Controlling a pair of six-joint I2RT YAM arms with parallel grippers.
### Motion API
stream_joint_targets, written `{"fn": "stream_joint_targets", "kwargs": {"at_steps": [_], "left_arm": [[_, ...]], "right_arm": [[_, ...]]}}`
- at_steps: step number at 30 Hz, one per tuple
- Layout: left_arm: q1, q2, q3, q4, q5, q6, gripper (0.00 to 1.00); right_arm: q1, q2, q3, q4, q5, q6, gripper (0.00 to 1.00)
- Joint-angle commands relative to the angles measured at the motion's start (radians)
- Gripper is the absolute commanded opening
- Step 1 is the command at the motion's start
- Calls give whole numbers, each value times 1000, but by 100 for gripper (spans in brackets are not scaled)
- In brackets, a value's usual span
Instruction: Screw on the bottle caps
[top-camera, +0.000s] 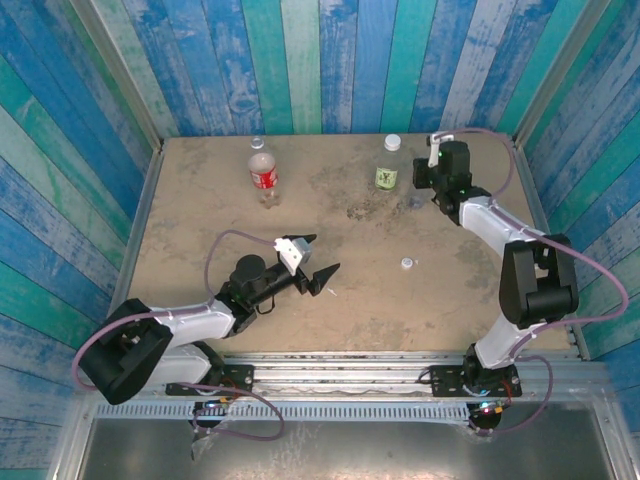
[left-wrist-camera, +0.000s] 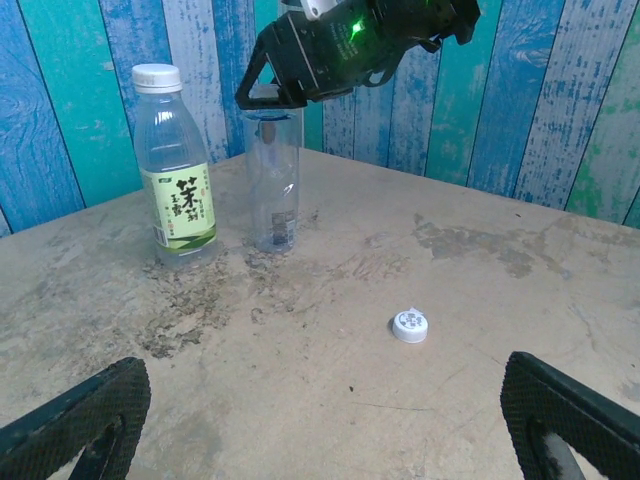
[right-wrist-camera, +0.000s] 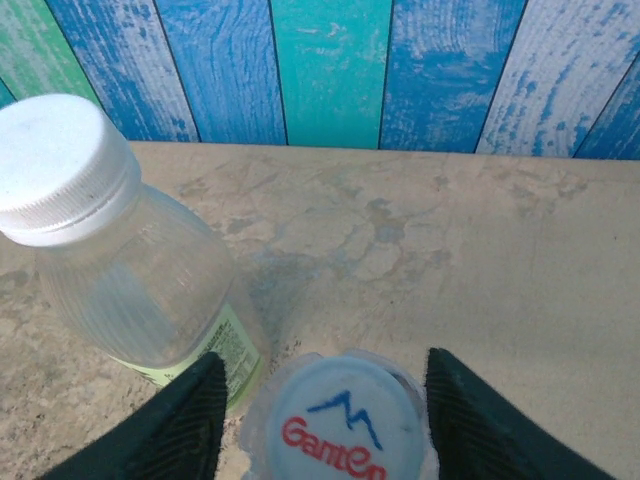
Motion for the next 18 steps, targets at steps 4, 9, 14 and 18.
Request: {"fn": "stream_joint_targets", "kwargs": {"at_steps": [4,9,14,18], "left_arm": [[2,-20,9,-10,-42,2,94],[2,-48,14,-43,-110,-6,94],[32,-105,21,-110,-204,-6,94],[105,-136,34,-162,-211,-6,94]], "right_arm": [[-2,-68,-14,0,6,-17,66],[-3,-121,-37,-13,27,-24,80],[-1,-219,-73,-43,2,-47,92],[16,-320,-116,-73,-44,-81,98]]}}
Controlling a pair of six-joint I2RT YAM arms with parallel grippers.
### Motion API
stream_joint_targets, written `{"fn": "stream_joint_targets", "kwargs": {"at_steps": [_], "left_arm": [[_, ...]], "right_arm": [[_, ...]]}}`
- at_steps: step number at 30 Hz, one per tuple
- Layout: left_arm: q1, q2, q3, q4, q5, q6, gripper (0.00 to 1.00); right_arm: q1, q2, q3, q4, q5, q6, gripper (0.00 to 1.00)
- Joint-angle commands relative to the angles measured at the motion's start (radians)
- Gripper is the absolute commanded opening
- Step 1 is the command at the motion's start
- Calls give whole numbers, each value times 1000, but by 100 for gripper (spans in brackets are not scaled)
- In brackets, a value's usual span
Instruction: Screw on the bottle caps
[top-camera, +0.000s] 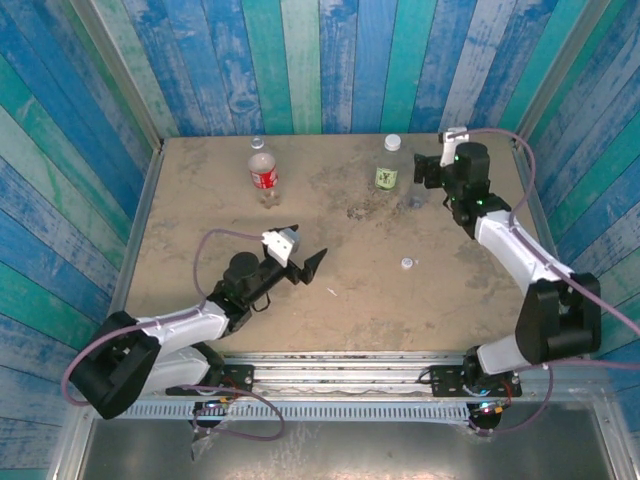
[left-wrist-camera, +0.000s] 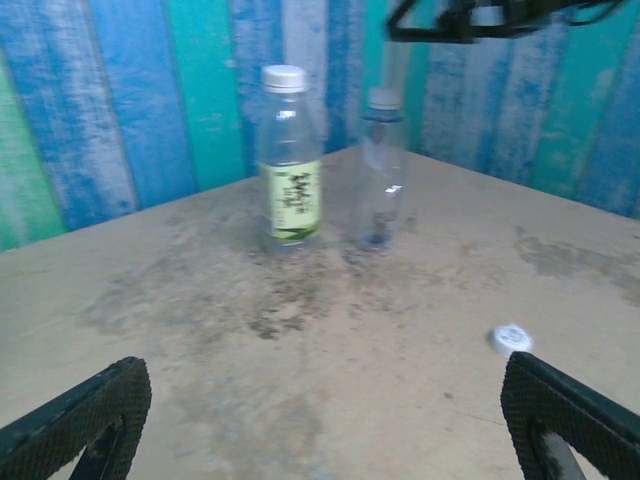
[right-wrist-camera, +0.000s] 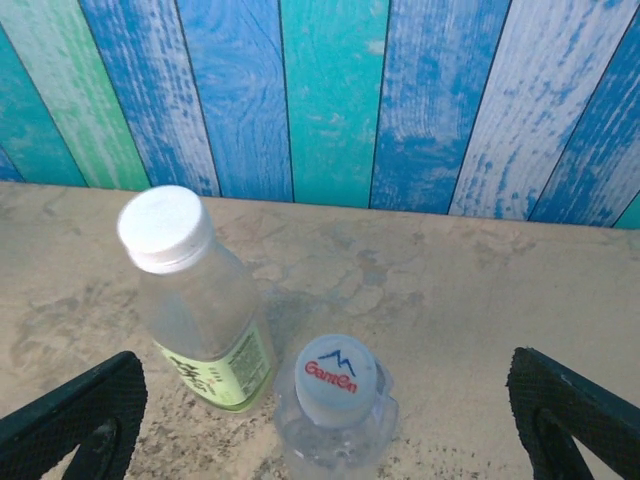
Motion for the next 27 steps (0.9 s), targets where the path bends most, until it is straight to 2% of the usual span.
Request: {"fn": "stream_joint_targets", "kwargs": {"at_steps": [1,5,11,17,23,27], "left_arm": [[59,-48,32,-61,-63,-3,94],[120,-56,82,-117,-128,-2,94],[247,20,181,-158,-197,-13,94],[370,161,320,-217,-172,-20,94],[400,310,506,-324,-150,-7,94],[404,391,597,-363,-184,-4,94]], "right_arm": [[23,-96,-47,-40,-36,-43,99],[71,-199,-90,-88,-37,-76,100],[172,-310,-141,-159,-40,-93,100],[184,-407,-226,-214,-49,-77,100],[184,-481,-282,-226,-32,-56,100],[184,-498,-287,-232,-32,-52,100]]}}
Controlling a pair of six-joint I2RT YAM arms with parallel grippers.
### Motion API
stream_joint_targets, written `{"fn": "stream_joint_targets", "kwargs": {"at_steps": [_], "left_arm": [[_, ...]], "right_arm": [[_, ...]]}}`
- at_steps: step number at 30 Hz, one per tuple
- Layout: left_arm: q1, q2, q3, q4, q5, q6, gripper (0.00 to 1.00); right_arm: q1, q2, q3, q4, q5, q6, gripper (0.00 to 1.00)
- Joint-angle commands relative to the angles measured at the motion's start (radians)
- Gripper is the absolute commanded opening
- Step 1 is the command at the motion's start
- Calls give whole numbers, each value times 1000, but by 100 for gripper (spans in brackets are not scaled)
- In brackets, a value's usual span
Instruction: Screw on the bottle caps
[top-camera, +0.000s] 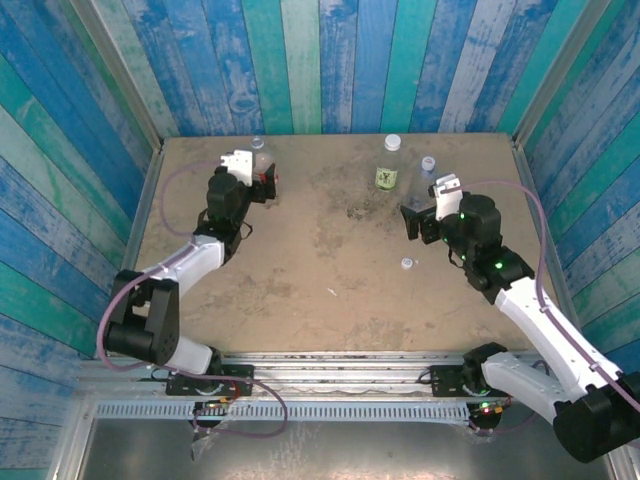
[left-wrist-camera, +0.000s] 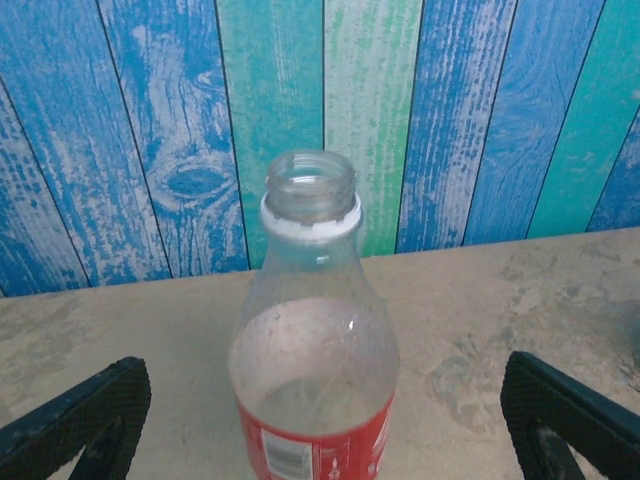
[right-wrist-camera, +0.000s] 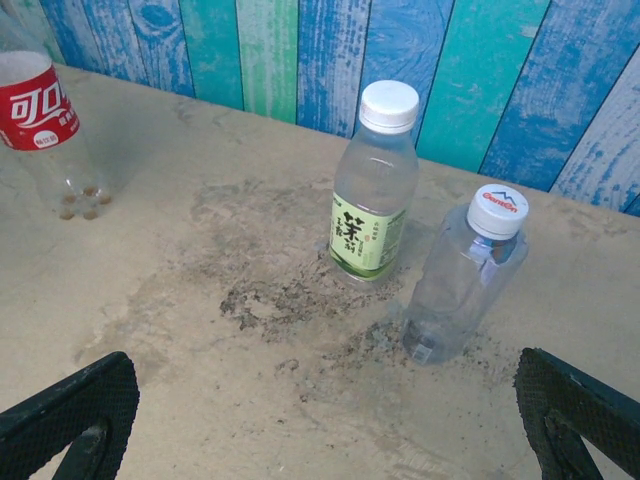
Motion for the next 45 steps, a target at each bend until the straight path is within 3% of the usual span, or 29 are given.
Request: {"fn": "stream_joint_targets", "kwargs": {"at_steps": [1,11,25,28,38,45], "left_arm": [[6,83,64,-60,-21,11,94],[21,225,215,-122,0,20,94],[38,322,271,-132,45,16,94],[39,324,266,-125,57,22,99],[39,302,230,-88,99,67,70],[38,275,202,-69,184,106,65]], "right_arm": [[1,-20,-8,-13,3,16,100],[1,-33,-3,-26,6,11,100],[1,-47,-19,-26,11,11,100],[1,-42,-17,-24,11,13,100],[1,-42,-17,-24,11,26,100],[1,-42,-16,-31,14,49,99]]}}
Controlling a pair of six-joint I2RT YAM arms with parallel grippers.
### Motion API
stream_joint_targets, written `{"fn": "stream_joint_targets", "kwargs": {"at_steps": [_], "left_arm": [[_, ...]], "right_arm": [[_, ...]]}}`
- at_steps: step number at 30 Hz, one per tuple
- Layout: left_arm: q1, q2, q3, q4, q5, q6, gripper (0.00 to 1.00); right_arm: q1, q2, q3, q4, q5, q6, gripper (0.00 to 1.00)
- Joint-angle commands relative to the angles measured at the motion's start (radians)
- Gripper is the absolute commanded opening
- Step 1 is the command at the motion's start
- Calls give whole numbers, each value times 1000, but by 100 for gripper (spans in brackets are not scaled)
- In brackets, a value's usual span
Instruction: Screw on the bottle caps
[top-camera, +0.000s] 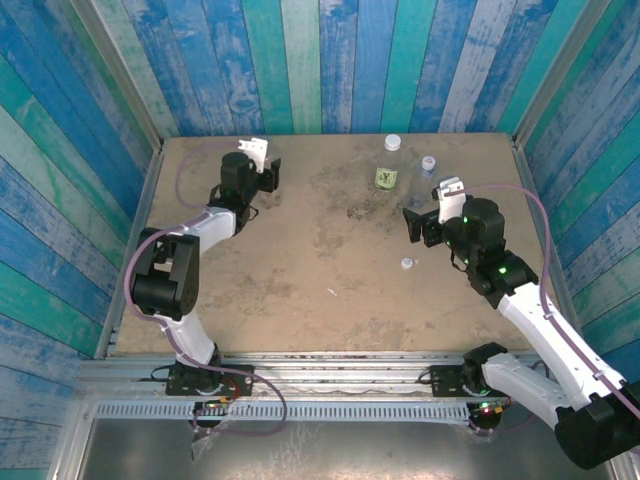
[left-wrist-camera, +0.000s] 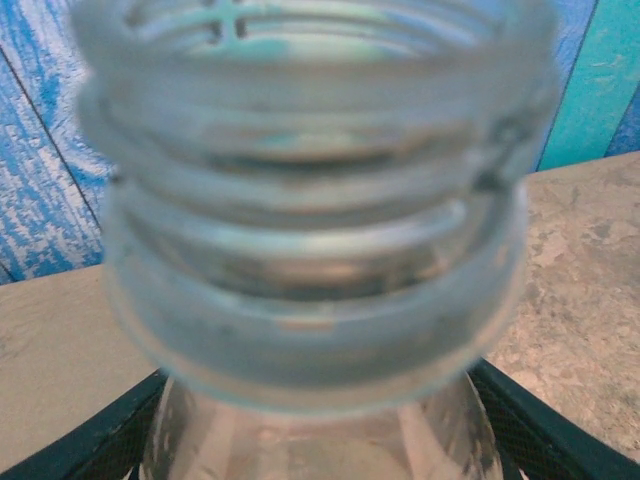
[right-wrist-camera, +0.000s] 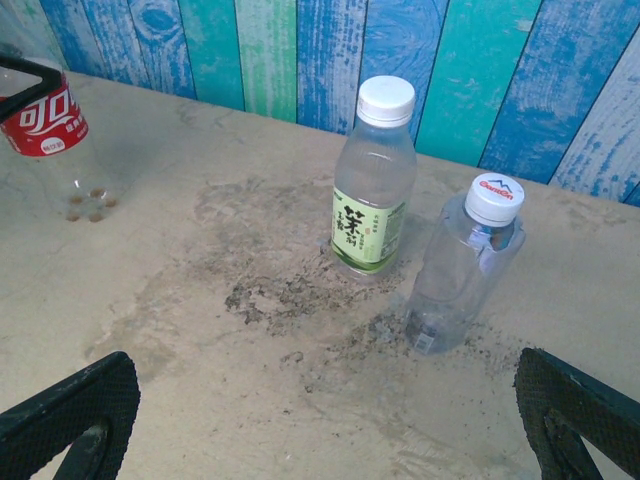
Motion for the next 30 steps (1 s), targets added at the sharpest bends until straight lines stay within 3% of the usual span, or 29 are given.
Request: {"fn": "stream_joint_targets", "kwargs": {"at_steps": [1,7,11,18,23,30], "left_arm": [[3,-20,-35,19,85,38,65],[-16,-125,-135,85,336,83,67],[-101,-187,-158,1,406,184,67],[-259,-248,-196,-89,669,248,67],[-352,-245,-223,-112,735,270,67],[-365,-209,-240,-90,747,256,71]], "right_arm": [[1,-5,-3,-11,11,29,99],[1,-7,-18,-28,1,61,99],[1,-4,-37,-29,6,81,99],[1,3,-37,-35,14,95,99],[1,-5,-40,-41,19,102,99],[1,-11,-42,-52,25,105,99]]}}
